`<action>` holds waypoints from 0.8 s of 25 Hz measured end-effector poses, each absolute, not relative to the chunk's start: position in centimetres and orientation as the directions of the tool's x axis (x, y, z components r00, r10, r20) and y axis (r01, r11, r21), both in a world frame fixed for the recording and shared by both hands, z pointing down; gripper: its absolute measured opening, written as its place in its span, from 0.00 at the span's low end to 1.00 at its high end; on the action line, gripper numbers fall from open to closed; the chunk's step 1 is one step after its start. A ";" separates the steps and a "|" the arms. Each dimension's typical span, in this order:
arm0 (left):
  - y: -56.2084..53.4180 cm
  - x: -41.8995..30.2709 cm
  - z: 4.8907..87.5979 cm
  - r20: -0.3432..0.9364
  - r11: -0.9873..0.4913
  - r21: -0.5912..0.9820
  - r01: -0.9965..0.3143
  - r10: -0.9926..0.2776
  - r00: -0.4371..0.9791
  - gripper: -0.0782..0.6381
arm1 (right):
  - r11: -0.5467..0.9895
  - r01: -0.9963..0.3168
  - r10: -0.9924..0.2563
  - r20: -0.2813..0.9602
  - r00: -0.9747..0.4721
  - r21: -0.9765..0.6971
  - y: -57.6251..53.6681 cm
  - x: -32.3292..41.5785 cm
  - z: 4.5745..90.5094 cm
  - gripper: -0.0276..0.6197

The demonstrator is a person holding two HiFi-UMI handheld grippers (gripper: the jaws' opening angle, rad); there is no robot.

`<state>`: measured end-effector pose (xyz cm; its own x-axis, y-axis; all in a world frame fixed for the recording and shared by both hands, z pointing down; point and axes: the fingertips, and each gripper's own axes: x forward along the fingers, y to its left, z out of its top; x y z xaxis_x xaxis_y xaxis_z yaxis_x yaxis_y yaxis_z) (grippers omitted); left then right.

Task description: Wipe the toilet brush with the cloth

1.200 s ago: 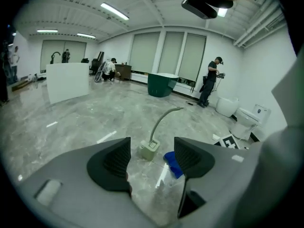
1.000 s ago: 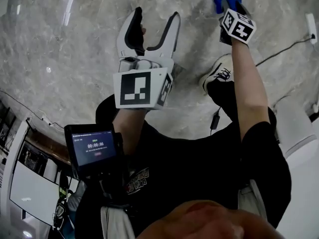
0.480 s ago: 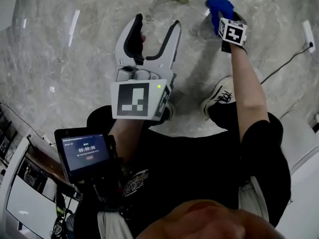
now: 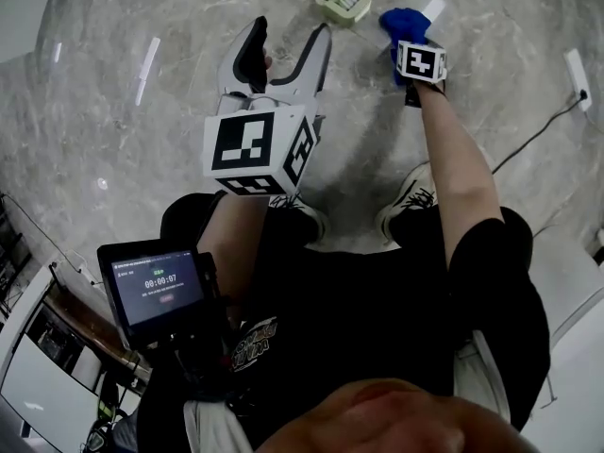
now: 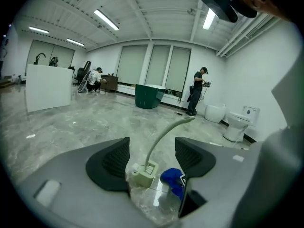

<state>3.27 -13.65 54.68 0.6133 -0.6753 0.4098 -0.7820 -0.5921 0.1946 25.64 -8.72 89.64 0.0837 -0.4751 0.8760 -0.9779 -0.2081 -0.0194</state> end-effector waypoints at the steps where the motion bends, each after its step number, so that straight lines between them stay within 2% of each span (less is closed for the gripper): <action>1: -13.8 3.4 55.1 0.417 -0.596 0.190 -0.780 -0.670 0.614 0.53 | -0.199 -0.980 -0.508 0.857 0.089 -0.015 -9.7 25.2 88.6 0.23; 3: -14.2 3.4 55.8 0.435 -0.594 0.196 -0.780 -0.661 0.612 0.53 | -0.186 -0.982 -0.545 0.835 0.076 -0.032 -11.2 23.7 87.0 0.23; 8: -15.2 3.0 56.6 0.455 -0.565 0.241 -0.789 -0.653 0.606 0.53 | -0.185 -0.974 -0.525 0.851 -0.016 -0.133 -12.5 20.6 85.8 0.23; 14: -15.5 3.1 56.6 0.450 -0.547 0.291 -0.785 -0.646 0.617 0.53 | -0.133 -0.965 -0.557 0.822 -0.114 -0.224 -13.6 18.4 84.3 0.23; 20: -16.0 3.2 56.1 0.443 -0.524 0.316 -0.791 -0.656 0.611 0.53 | -0.189 -0.898 -0.599 0.772 -0.215 -0.397 -14.9 18.1 81.4 0.23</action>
